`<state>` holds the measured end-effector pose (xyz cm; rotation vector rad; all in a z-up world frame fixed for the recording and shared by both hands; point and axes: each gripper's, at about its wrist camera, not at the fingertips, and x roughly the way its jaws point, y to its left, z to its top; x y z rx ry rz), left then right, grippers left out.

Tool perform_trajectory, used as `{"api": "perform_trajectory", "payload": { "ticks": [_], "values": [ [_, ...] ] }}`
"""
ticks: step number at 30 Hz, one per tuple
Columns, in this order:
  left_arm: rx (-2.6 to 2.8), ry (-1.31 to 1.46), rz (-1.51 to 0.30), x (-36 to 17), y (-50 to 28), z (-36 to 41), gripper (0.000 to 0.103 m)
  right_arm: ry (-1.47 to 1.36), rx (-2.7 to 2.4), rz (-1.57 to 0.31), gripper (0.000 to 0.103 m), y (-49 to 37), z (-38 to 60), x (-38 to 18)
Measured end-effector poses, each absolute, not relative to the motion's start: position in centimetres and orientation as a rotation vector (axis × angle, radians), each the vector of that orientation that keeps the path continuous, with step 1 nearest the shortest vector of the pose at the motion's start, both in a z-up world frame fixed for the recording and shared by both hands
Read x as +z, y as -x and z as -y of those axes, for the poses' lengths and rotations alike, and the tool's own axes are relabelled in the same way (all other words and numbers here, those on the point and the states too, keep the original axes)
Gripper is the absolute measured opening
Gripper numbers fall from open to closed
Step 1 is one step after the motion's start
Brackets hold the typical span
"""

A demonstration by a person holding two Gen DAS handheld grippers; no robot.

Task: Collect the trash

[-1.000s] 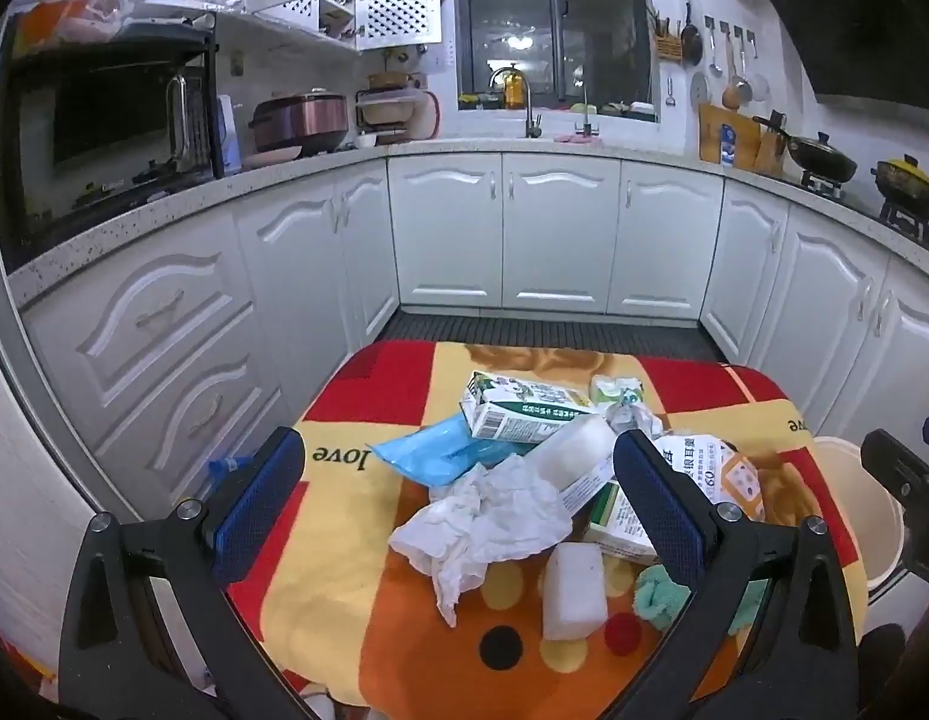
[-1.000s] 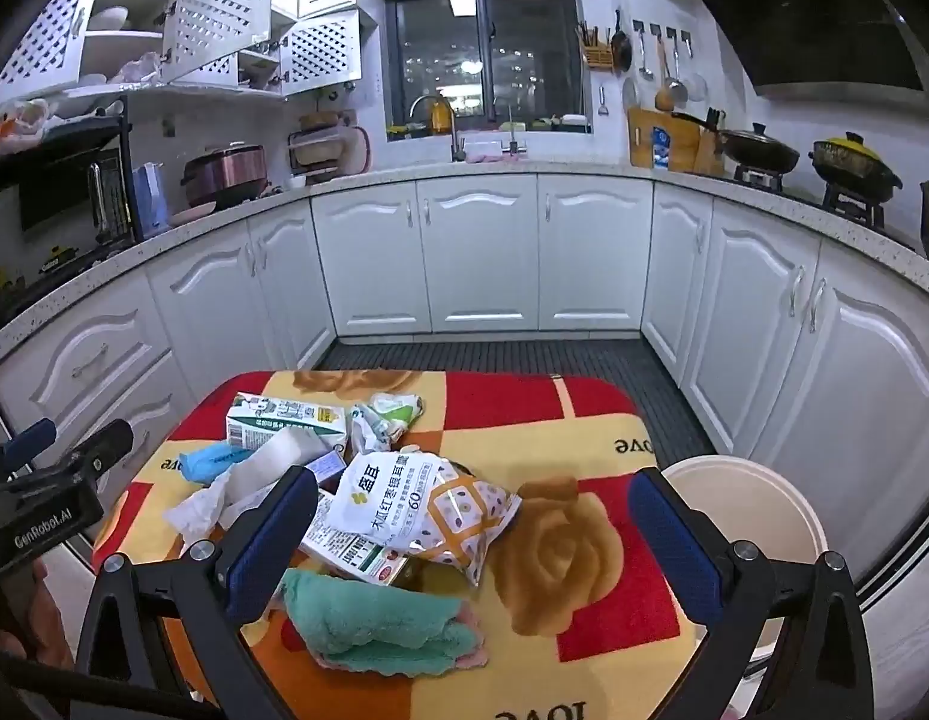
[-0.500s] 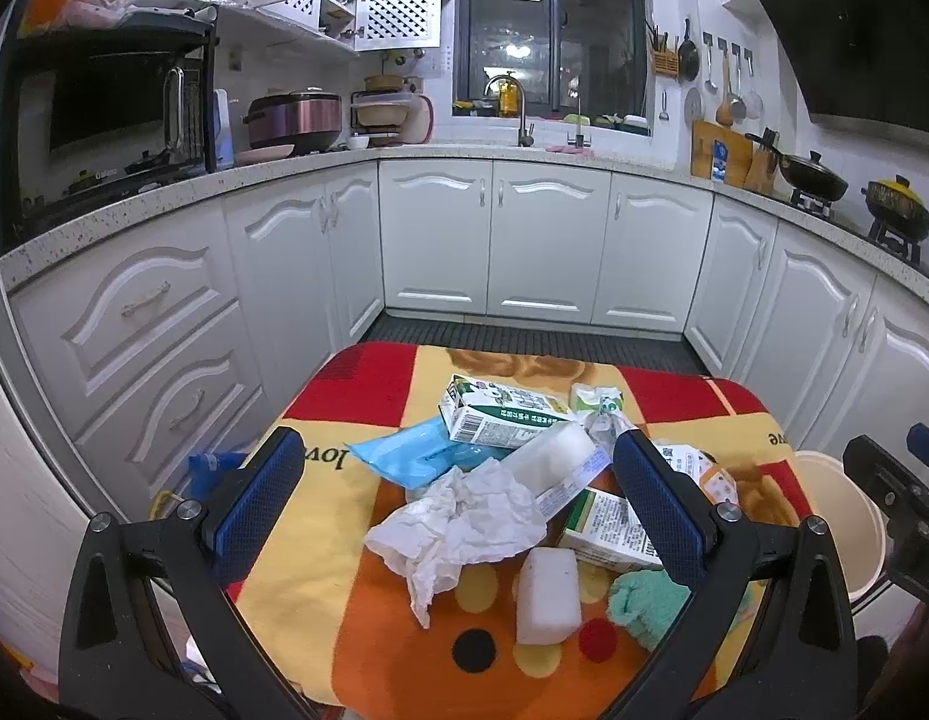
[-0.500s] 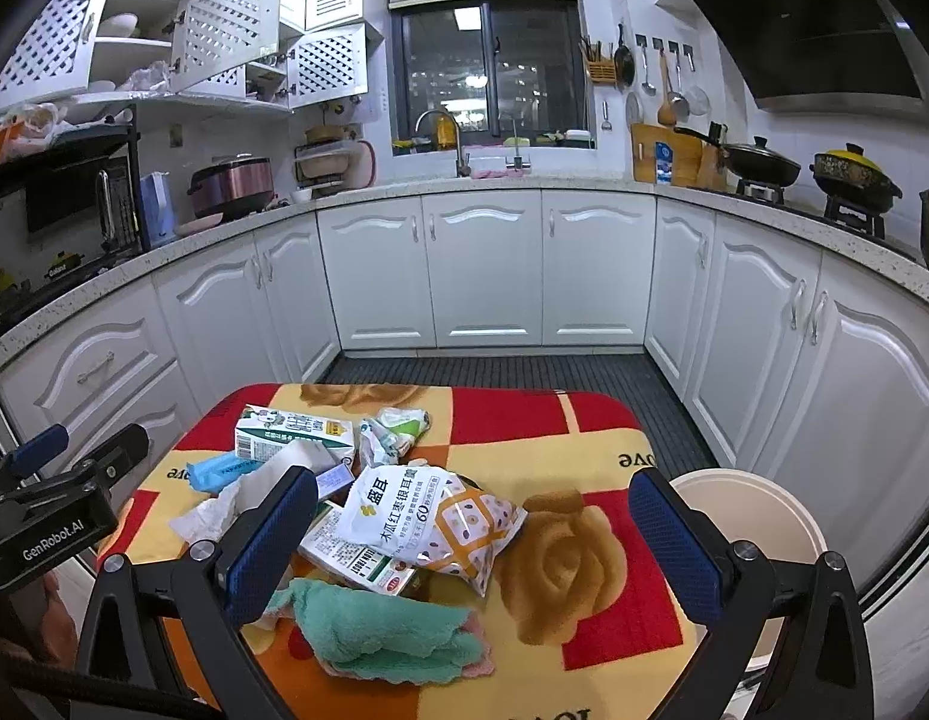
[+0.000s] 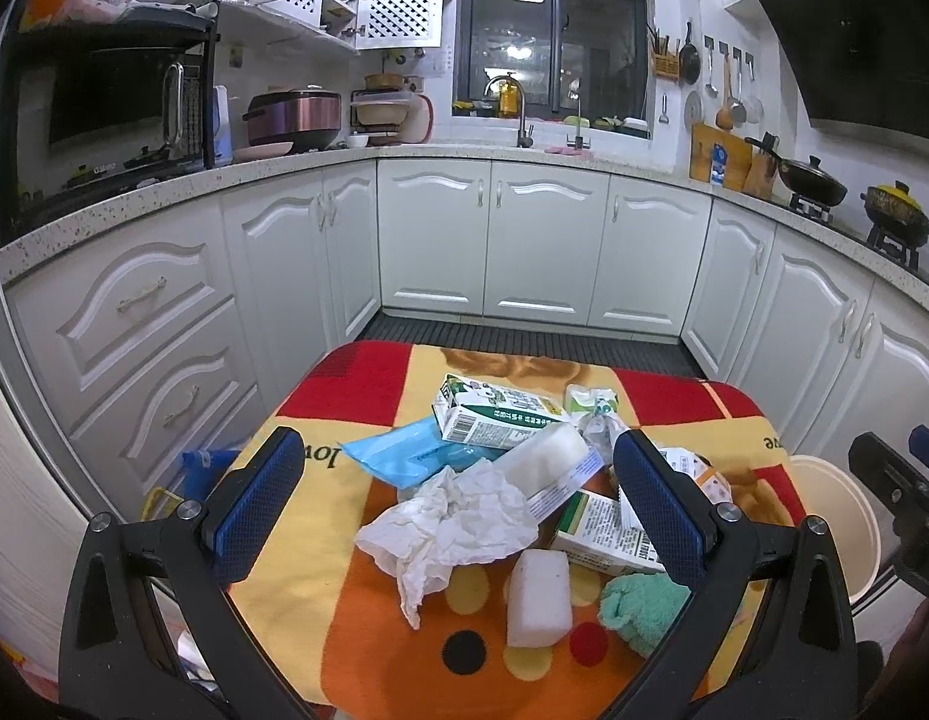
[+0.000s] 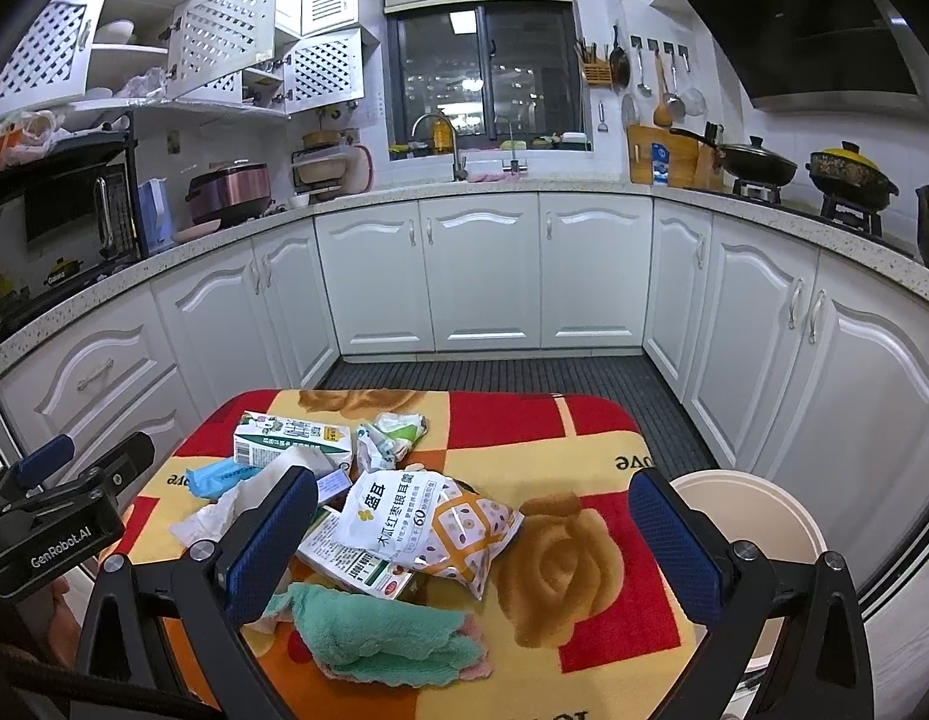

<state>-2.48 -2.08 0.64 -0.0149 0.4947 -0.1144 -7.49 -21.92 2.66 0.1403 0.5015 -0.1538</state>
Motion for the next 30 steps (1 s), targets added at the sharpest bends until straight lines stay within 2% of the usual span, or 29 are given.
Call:
{"api": "perform_trajectory", "payload": {
  "ticks": [30],
  "values": [
    [-0.108, -0.007, -0.480, 0.99, 2.19, 2.60, 0.103, -0.160, -0.155, -0.510, 0.103, 7.56, 22.66, 2.36]
  ]
}}
